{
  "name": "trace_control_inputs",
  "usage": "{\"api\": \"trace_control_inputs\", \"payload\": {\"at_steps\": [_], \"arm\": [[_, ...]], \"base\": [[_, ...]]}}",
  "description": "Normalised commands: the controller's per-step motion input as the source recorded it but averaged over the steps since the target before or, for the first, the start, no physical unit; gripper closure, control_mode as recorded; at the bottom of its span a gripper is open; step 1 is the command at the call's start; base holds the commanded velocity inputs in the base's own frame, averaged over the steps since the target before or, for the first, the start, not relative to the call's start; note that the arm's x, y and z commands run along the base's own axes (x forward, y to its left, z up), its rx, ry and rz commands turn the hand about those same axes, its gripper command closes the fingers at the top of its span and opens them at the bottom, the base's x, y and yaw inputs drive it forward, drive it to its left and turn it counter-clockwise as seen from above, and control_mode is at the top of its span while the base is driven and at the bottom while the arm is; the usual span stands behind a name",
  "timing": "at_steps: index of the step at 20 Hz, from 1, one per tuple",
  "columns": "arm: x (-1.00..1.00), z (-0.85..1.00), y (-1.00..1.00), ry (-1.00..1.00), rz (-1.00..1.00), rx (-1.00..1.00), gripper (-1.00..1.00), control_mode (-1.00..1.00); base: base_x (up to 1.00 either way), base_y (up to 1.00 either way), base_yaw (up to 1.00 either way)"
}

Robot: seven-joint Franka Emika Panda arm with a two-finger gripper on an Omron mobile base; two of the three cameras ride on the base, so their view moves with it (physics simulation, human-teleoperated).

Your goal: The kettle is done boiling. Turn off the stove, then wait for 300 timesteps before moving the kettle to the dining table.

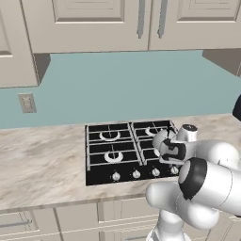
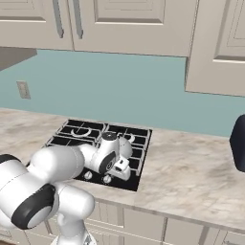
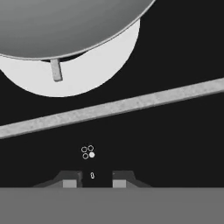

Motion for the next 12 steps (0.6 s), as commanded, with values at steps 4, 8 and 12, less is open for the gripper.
{"api": "trace_control_inputs", "payload": {"at_steps": [4,8,12], "arm": [[-0.32,0.00,0.00,0.00,-0.14,0.00,-1.00,-1.00],[-0.33,0.06,0.00,0.00,-0.06,-0.01,-1.00,-1.00],[-0.31,0.14,0.00,-0.01,-0.02,-0.04,-1.00,-1.00]], "base": [[0.00,0.00,0.00],[0.00,0.00,0.00],[0.00,0.00,0.00]]}}
